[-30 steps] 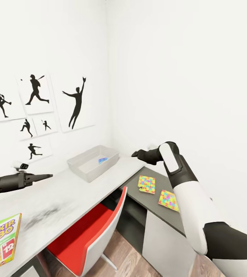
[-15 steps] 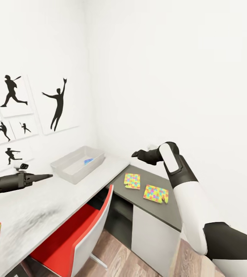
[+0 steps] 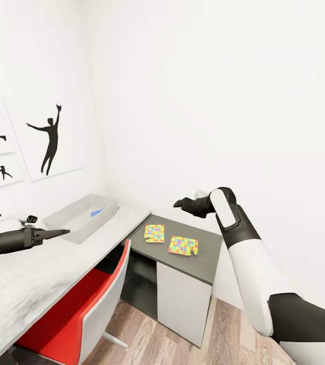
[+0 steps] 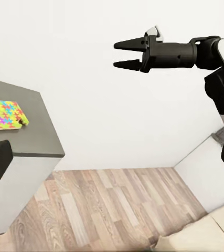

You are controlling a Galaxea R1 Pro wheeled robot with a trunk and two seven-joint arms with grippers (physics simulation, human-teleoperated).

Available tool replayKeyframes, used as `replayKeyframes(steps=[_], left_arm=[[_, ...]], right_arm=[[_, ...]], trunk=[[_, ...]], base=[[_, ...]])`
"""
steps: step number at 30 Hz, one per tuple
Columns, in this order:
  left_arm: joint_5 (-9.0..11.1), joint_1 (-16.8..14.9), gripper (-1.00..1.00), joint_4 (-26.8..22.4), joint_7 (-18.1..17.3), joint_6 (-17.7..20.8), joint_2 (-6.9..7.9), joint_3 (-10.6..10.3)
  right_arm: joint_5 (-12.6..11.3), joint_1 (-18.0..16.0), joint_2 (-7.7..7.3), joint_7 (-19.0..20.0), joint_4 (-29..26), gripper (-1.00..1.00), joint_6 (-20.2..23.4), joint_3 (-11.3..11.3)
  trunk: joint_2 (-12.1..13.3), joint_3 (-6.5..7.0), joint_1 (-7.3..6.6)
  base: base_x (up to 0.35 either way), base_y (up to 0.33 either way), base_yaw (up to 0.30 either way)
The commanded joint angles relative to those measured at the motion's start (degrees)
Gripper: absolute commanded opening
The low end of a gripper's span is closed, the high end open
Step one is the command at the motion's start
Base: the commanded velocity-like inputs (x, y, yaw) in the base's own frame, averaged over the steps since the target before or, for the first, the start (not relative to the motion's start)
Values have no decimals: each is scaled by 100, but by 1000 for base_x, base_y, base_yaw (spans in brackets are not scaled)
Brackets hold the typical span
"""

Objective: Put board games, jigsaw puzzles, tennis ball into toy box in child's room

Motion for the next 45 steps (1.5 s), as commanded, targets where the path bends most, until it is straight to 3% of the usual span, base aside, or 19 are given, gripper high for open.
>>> replayKeyframes(steps=[1, 9, 17, 40, 45], left_arm=[[1, 1, 100, -2, -21, 61, 4, 0], [-2, 10, 100, 6, -21, -34, 6, 2], [3, 10, 100, 10, -21, -69, 6, 0], [-2, 54, 100, 62, -21, -71, 6, 2], [-5, 54, 100, 91, -21, -71, 6, 4]], right_arm=[[-58, -2, 1, -59, 1, 100, 5, -1], [-58, 8, -4, -58, 35, 100, 6, -105], [-58, 35, -106, -58, 98, 100, -32, -114], [-58, 158, -151, -58, 209, 100, -223, -175], [-58, 277, -260, -58, 210, 100, -222, -267]], trunk=[[-4, 0, 1], [-4, 24, 1], [-4, 48, 1], [-4, 120, 1], [-4, 139, 1]], base=[[-119, 0, -268], [-125, 0, -268], [-216, 0, -268], [-106, 54, -268], [-81, 3, -268]])
